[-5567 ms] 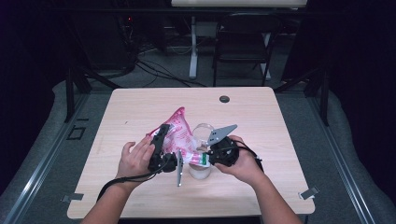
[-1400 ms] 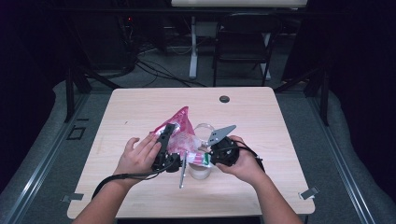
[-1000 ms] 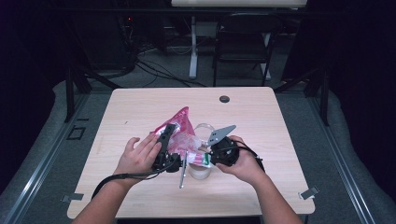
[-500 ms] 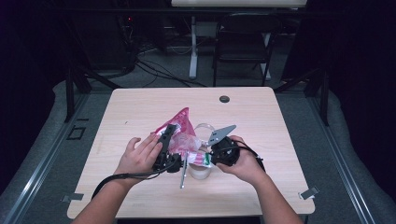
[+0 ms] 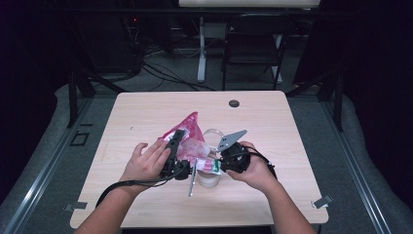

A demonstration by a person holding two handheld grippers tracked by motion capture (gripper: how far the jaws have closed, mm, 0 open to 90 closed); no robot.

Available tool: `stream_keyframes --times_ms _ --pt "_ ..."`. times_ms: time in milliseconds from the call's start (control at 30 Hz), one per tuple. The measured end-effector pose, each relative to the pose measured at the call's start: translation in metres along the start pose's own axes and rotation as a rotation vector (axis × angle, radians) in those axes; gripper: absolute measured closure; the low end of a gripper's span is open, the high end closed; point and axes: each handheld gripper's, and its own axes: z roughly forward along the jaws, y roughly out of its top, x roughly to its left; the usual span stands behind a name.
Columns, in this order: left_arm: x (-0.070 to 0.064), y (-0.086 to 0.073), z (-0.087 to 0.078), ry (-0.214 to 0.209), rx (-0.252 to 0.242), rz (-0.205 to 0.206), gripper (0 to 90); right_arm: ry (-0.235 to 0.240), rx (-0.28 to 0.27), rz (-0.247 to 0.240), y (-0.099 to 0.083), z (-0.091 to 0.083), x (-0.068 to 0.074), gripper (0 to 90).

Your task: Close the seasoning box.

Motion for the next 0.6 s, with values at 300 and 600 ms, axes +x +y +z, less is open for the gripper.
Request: stream_keyframes --times_ms 300,600 --pt "0.0013 0.0010 0.0000 0.003 -0.005 0.002 62.2 0.002 0.014 0.000 -0.0005 0.0000 -0.0008 90.0" --pt "0.0023 0.0016 0.0000 0.006 -0.005 -0.002 62.0 -0.004 0.025 -0.002 -0.0009 0.0032 0.0003 90.0"
